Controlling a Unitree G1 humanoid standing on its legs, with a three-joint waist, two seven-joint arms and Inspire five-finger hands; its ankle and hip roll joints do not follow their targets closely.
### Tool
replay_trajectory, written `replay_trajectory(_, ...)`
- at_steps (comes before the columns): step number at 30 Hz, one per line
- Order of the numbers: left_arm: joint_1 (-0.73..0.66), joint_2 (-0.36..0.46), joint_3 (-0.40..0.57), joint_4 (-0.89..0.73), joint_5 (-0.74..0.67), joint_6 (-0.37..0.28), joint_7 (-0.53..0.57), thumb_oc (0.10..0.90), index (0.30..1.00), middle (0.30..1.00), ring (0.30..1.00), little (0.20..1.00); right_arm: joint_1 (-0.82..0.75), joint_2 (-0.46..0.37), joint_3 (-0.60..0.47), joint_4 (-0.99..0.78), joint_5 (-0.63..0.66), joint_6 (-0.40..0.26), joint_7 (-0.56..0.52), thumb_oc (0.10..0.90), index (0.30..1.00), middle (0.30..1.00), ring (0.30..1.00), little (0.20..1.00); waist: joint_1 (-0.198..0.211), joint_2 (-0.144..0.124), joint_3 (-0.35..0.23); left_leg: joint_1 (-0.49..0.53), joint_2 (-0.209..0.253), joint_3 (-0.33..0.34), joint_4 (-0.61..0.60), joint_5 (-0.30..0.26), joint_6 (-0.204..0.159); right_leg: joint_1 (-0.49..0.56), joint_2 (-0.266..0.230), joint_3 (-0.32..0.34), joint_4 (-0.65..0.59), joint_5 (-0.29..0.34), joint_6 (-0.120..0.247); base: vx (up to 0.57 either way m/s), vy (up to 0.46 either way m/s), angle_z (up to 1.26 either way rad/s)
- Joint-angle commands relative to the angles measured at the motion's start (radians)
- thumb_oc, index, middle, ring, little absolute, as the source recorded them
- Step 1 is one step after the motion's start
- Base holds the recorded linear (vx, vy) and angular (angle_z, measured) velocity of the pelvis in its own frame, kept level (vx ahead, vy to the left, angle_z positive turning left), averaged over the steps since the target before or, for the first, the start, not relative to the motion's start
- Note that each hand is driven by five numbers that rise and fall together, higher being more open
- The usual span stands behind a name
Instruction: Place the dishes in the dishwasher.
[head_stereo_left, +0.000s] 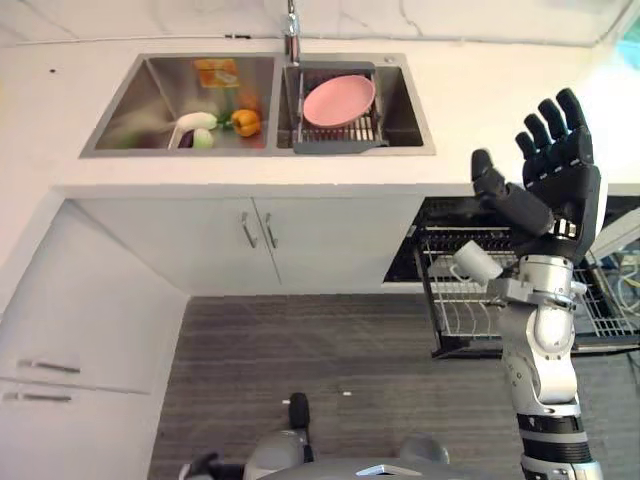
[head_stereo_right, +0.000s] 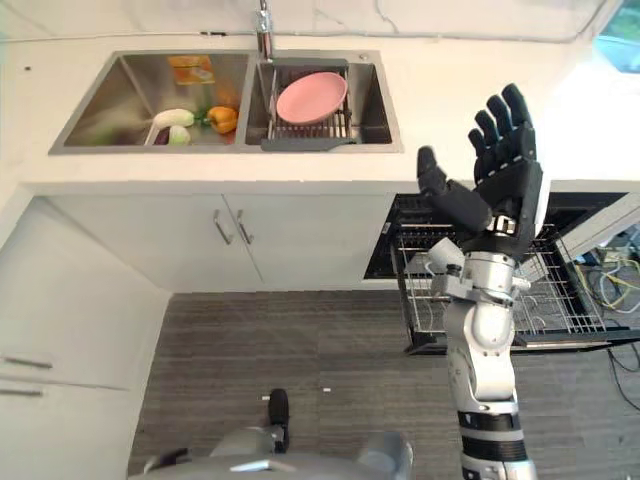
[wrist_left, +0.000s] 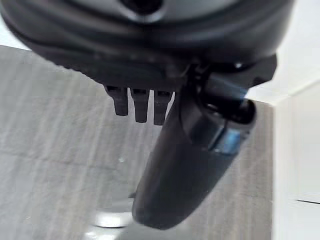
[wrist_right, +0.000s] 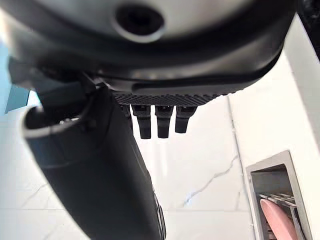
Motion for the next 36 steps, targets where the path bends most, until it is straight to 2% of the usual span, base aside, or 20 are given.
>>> replay_trajectory(1, -0.012, 0.019, 0.0, -0.015, 0.017, -0.014, -0.008, 0.8, 0.9, 0.9, 0.9, 0.9, -0.072, -0.053, -0.055, -0.123, -0.051, -0.085, 0.024, 0.8, 0.9, 0.9, 0.9, 0.9, -0.032, 0.011, -0.032, 0.048, 0.008, -0.057, 0.003, -0.065, -0.045, 0.038, 0.163, 0.04, 0.013, 0.033, -0.046, 0.33, 0.211, -0.45)
replay_trajectory(2, -0.018, 0.024, 0.003, -0.007, 0.026, -0.014, -0.013, 0.8, 0.9, 0.9, 0.9, 0.9, -0.057, -0.055, -0.062, -0.136, -0.022, -0.09, 0.052, 0.8, 0.9, 0.9, 0.9, 0.9, -0.057, 0.01, -0.03, 0.064, -0.005, -0.067, 0.003, -0.078, -0.043, -0.009, 0.228, 0.054, -0.059, -0.004, -0.065, 0.26, 0.071, -0.23)
replay_trajectory(4, -0.018, 0.03, 0.006, 0.003, 0.042, -0.015, -0.01, 0.8, 0.9, 0.9, 0.9, 0.9, -0.053, -0.046, -0.068, -0.141, 0.009, -0.092, 0.069, 0.8, 0.9, 0.9, 0.9, 0.9, -0.058, 0.006, -0.033, 0.073, -0.008, -0.062, 0.003, -0.094, -0.047, -0.006, 0.233, 0.039, -0.125, -0.01, -0.074, 0.22, 0.017, -0.02)
replay_trajectory(5, -0.019, 0.034, 0.011, 0.011, 0.053, -0.012, -0.011, 0.8, 0.9, 0.9, 0.9, 0.9, -0.049, -0.043, -0.064, -0.142, 0.023, -0.099, 0.076, 0.8, 0.9, 0.9, 0.9, 0.9, -0.06, -0.002, -0.035, 0.079, -0.009, -0.065, 0.003, -0.103, -0.053, -0.013, 0.233, 0.029, -0.213, 0.004, -0.076, 0.16, -0.065, -0.13)
replay_trajectory(8, -0.024, 0.038, 0.022, 0.044, 0.064, -0.006, -0.026, 0.8, 0.9, 0.9, 0.9, 0.9, -0.027, -0.049, -0.074, -0.143, 0.027, -0.099, 0.086, 0.8, 0.9, 0.9, 0.9, 0.9, -0.089, -0.018, -0.045, 0.105, -0.013, -0.098, 0.003, -0.129, -0.064, -0.04, 0.271, 0.118, -0.391, 0.066, -0.061, 0.31, -0.078, -0.12)
replay_trajectory(10, -0.029, 0.029, 0.027, 0.061, 0.063, -0.004, -0.039, 0.8, 0.9, 0.9, 0.9, 0.9, -0.006, -0.056, -0.084, -0.147, 0.034, -0.097, 0.096, 0.8, 0.9, 0.9, 0.9, 0.9, -0.11, -0.025, -0.053, 0.128, -0.014, -0.122, 0.003, -0.148, -0.068, -0.032, 0.284, 0.165, -0.451, 0.098, -0.055, 0.28, -0.08, 0.26)
replay_trajectory(12, -0.026, 0.02, 0.026, 0.069, 0.077, -0.004, -0.041, 0.8, 0.9, 0.9, 0.9, 0.9, 0.013, -0.058, -0.085, -0.152, 0.041, -0.092, 0.109, 0.8, 0.9, 0.9, 0.9, 0.9, -0.111, -0.029, -0.07, 0.145, -0.021, -0.136, 0.003, -0.159, -0.066, -0.002, 0.286, 0.172, -0.489, 0.11, -0.06, 0.24, -0.104, 0.5)
replay_trajectory(16, -0.012, -0.007, 0.036, 0.075, 0.066, -0.007, -0.033, 0.8, 0.9, 0.9, 0.9, 0.9, 0.031, -0.078, -0.092, -0.147, 0.033, -0.086, 0.115, 0.8, 0.9, 0.9, 0.9, 0.9, -0.094, -0.016, -0.104, 0.163, -0.016, -0.162, 0.003, -0.16, -0.071, 0.068, 0.3, 0.197, -0.537, 0.1, -0.08, 0.2, -0.137, 0.36)
replay_trajectory(19, -0.013, -0.024, 0.042, 0.076, 0.042, -0.011, -0.017, 0.8, 0.9, 0.9, 0.9, 0.9, 0.027, -0.086, -0.101, -0.147, 0.061, -0.095, 0.111, 0.8, 0.9, 0.9, 0.9, 0.9, -0.087, -0.01, -0.114, 0.168, 0.004, -0.181, 0.021, -0.147, -0.094, 0.097, 0.305, 0.181, -0.554, 0.094, -0.095, 0.15, -0.206, 0.11)
replay_trajectory(21, -0.024, -0.028, 0.0, 0.042, 0.057, -0.022, -0.013, 0.8, 0.9, 0.9, 0.9, 0.9, 0.011, -0.094, -0.104, -0.147, 0.123, -0.114, 0.116, 0.8, 0.9, 0.9, 0.9, 0.9, -0.079, -0.013, -0.087, 0.094, 0.024, -0.17, 0.224, -0.119, -0.14, 0.145, 0.296, 0.154, -0.566, 0.071, -0.115, 0.15, -0.224, 0.36)
replay_trajectory(22, -0.024, -0.028, 0.0, 0.042, 0.057, -0.021, -0.013, 0.8, 0.9, 0.9, 0.9, 0.9, 0.011, -0.094, -0.105, -0.145, 0.124, -0.114, 0.118, 0.8, 0.9, 0.9, 0.9, 0.9, -0.081, -0.007, -0.088, 0.093, 0.03, -0.174, 0.238, -0.137, -0.141, 0.152, 0.302, 0.15, -0.568, 0.062, -0.114, 0.14, -0.188, 0.64)
replay_trajectory(23, -0.03, -0.026, -0.016, 0.028, 0.059, -0.024, -0.014, 0.8, 0.9, 0.9, 0.9, 0.9, 0.002, -0.104, -0.103, -0.142, 0.157, -0.12, 0.121, 0.8, 0.9, 0.9, 0.9, 0.9, -0.067, -0.022, -0.057, 0.024, 0.034, -0.147, 0.417, -0.083, -0.174, 0.195, 0.282, 0.129, -0.576, 0.048, -0.131, 0.17, -0.17, 0.63)
replay_trajectory(25, -0.034, -0.024, -0.016, 0.033, 0.057, -0.023, -0.012, 0.8, 0.9, 0.9, 0.9, 0.9, -0.001, -0.112, -0.101, -0.135, 0.15, -0.118, 0.116, 0.8, 0.9, 0.9, 0.9, 0.9, -0.062, -0.027, -0.044, -0.015, 0.038, -0.142, 0.478, -0.074, -0.184, 0.215, 0.276, 0.116, -0.578, 0.038, -0.136, 0.11, -0.124, 0.49)
replay_trajectory(26, -0.035, -0.021, -0.01, 0.032, 0.058, -0.021, -0.009, 0.8, 0.9, 0.9, 0.9, 0.9, 0.013, -0.122, -0.115, -0.136, 0.141, -0.108, 0.115, 0.8, 0.9, 0.9, 0.9, 0.9, -0.061, -0.032, -0.038, -0.047, 0.059, -0.113, 0.455, -0.061, -0.183, 0.233, 0.269, 0.106, -0.582, 0.029, -0.137, 0.21, -0.008, 0.32)
replay_trajectory(27, -0.034, -0.017, -0.012, 0.039, 0.078, -0.019, -0.009, 0.8, 0.9, 0.9, 0.9, 0.9, 0.033, -0.124, -0.137, -0.147, 0.135, -0.104, 0.118, 0.8, 0.9, 0.9, 0.9, 0.9, -0.058, -0.028, -0.043, -0.073, 0.085, -0.053, 0.313, -0.08, -0.162, 0.255, 0.263, 0.084, -0.583, 0.008, -0.131, 0.32, 0.013, 0.3)
replay_trajectory(28, -0.026, -0.017, -0.016, 0.05, 0.095, -0.015, -0.008, 0.8, 0.9, 0.9, 0.9, 0.9, 0.035, -0.118, -0.141, -0.15, 0.132, -0.107, 0.114, 0.8, 0.9, 0.9, 0.9, 0.9, -0.049, -0.026, -0.049, -0.081, 0.083, -0.046, 0.239, -0.071, -0.15, 0.263, 0.266, 0.081, -0.583, 0.001, -0.125, 0.48, 0.102, 0.28)
replay_trajectory(29, -0.016, -0.021, -0.02, 0.066, 0.107, -0.01, -0.009, 0.8, 0.9, 0.9, 0.9, 0.9, 0.029, -0.113, -0.133, -0.14, 0.113, -0.112, 0.094, 0.8, 0.9, 0.9, 0.9, 0.9, -0.023, -0.012, -0.061, -0.122, 0.076, -0.077, 0.094, -0.003, -0.146, 0.284, 0.278, 0.089, -0.583, -0.028, -0.117, 0.32, 0.084, 0.24)
replay_trajectory(31, -0.015, -0.022, -0.021, 0.066, 0.107, -0.01, -0.009, 0.8, 0.9, 0.9, 0.9, 0.9, 0.029, -0.113, -0.132, -0.139, 0.112, -0.112, 0.092, 0.8, 0.9, 0.9, 0.9, 0.9, -0.024, -0.014, -0.062, -0.113, 0.072, -0.077, 0.076, 0.006, -0.145, 0.285, 0.276, 0.088, -0.583, -0.031, -0.117, 0.19, 0.064, 0.22)
replay_trajectory(32, -0.006, -0.023, -0.018, 0.077, 0.104, -0.008, -0.007, 0.8, 0.9, 0.9, 0.9, 0.9, 0.016, -0.117, -0.123, -0.125, 0.086, -0.112, 0.073, 0.8, 0.9, 0.9, 0.9, 0.9, -0.009, -0.006, -0.064, -0.135, 0.063, -0.115, 0.034, 0.043, -0.154, 0.299, 0.286, 0.104, -0.583, -0.051, -0.115, 0.22, 0.126, 0.34)
replay_trajectory(36, 0.011, -0.027, -0.023, 0.098, 0.126, -0.007, -0.016, 0.8, 0.9, 0.9, 0.9, 0.9, 0.005, -0.106, -0.132, -0.116, 0.071, -0.108, 0.068, 0.8, 0.9, 0.9, 0.9, 0.9, -0.01, -0.004, -0.085, -0.098, 0.053, -0.121, 0.019, 0.042, -0.14, 0.315, 0.285, 0.114, -0.583, -0.064, -0.112, 0.18, 0.117, -0.33)
